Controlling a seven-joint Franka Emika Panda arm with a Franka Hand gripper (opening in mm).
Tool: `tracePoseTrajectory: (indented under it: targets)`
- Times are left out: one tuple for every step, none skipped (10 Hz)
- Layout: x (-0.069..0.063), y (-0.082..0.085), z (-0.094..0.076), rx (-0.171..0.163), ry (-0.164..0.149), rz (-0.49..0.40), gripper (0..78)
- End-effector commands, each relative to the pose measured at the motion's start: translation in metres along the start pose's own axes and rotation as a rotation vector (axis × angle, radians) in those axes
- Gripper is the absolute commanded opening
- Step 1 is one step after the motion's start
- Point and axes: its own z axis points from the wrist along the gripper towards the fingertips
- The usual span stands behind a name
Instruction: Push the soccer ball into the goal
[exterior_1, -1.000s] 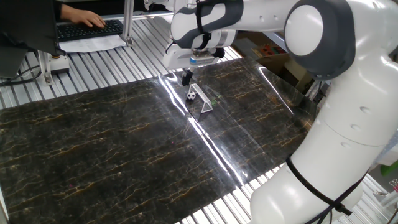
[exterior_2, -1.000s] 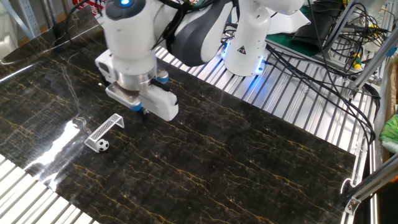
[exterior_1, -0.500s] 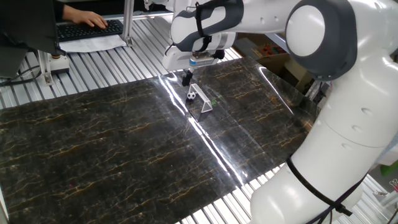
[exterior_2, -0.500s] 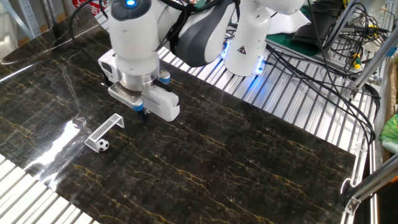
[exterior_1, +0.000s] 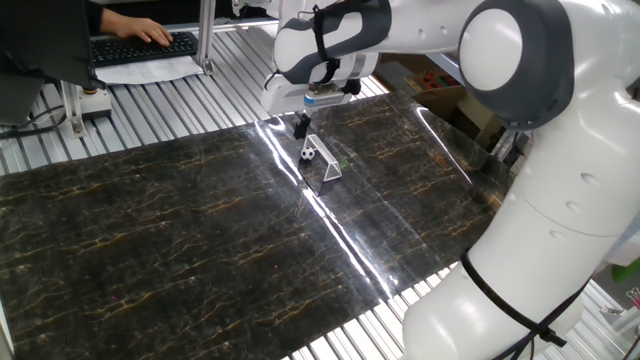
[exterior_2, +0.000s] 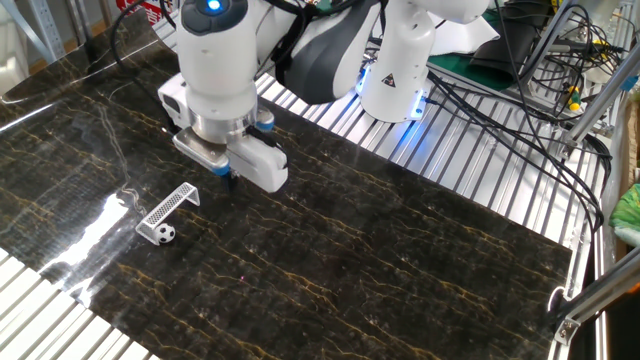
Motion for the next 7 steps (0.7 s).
tracePoseTrajectory:
  targets:
    - [0.006,-0.009,-0.012,0.007,0.01,0.004,0.0]
    - [0.009,-0.005,-0.016,0.006,0.015,0.007,0.0]
    - [0.013,0.0,-0.022,0.005,0.019,0.019,0.0]
    - [0.016,0.003,-0.025,0.002,0.02,0.026,0.0]
    - [0.019,0.005,-0.03,-0.003,0.019,0.03,0.0]
    - [0.019,0.005,-0.03,-0.001,0.021,0.025,0.0]
    - [0.019,0.005,-0.03,-0.001,0.021,0.023,0.0]
